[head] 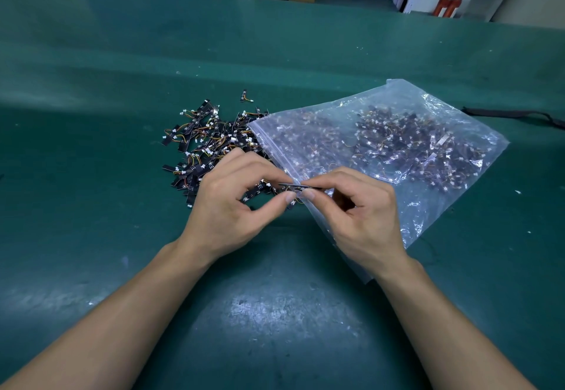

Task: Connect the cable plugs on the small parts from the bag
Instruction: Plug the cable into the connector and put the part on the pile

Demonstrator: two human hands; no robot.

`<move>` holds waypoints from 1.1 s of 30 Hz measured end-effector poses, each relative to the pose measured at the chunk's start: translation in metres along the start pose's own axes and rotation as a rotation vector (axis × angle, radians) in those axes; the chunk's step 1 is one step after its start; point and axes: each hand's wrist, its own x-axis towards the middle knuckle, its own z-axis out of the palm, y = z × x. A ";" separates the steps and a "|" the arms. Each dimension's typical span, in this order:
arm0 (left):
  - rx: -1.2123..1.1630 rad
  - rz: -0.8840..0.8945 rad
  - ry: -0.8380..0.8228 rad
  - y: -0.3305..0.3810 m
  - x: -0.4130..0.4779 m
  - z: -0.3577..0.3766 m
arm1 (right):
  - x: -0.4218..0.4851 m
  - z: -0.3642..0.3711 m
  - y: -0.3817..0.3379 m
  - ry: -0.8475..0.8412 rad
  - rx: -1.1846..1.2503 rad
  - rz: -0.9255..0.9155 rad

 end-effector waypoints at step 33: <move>-0.129 -0.108 0.046 0.008 -0.002 0.006 | -0.004 0.012 -0.005 -0.183 0.291 0.349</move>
